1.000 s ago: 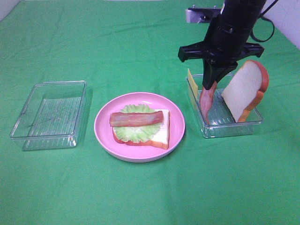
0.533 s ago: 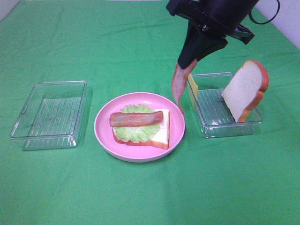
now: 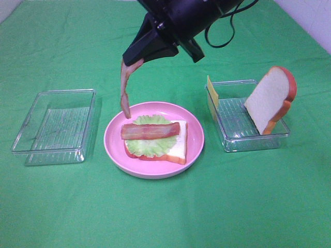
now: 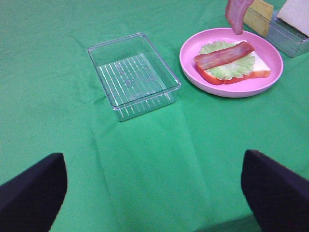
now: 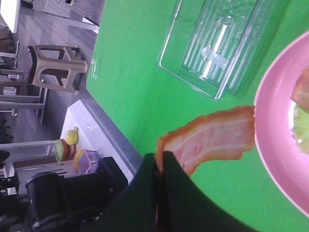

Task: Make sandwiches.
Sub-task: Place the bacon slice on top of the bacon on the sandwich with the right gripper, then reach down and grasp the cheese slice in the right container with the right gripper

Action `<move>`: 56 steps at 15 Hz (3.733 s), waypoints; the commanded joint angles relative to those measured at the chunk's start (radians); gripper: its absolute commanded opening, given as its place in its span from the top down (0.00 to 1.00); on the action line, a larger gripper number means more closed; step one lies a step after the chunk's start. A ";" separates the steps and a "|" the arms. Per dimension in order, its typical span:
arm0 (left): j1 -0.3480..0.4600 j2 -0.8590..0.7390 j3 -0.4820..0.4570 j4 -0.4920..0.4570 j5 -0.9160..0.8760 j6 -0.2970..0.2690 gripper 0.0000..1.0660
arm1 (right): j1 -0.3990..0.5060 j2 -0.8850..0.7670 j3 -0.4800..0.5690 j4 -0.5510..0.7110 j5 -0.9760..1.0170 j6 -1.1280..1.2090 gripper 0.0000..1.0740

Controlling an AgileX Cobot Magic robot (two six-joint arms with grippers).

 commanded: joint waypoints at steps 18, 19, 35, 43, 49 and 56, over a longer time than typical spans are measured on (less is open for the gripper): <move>-0.001 -0.020 0.001 -0.006 -0.011 0.001 0.13 | 0.039 0.195 -0.005 -0.187 -0.170 0.080 1.00; -0.001 -0.020 0.001 -0.006 -0.011 0.001 0.13 | 0.039 0.195 -0.005 -0.289 -0.170 0.129 1.00; -0.001 -0.020 0.001 -0.006 -0.011 0.001 0.13 | 0.039 0.135 -0.005 -0.658 -0.157 0.345 0.32; -0.001 -0.020 0.001 -0.006 -0.011 0.001 0.13 | -0.067 0.086 -0.158 -0.820 0.012 0.417 0.36; -0.001 -0.020 0.001 -0.006 -0.011 0.001 0.13 | -0.113 0.251 -0.348 -0.846 0.072 0.381 0.39; -0.001 -0.020 0.001 -0.006 -0.011 0.001 0.13 | -0.113 0.356 -0.365 -0.893 0.063 0.393 0.46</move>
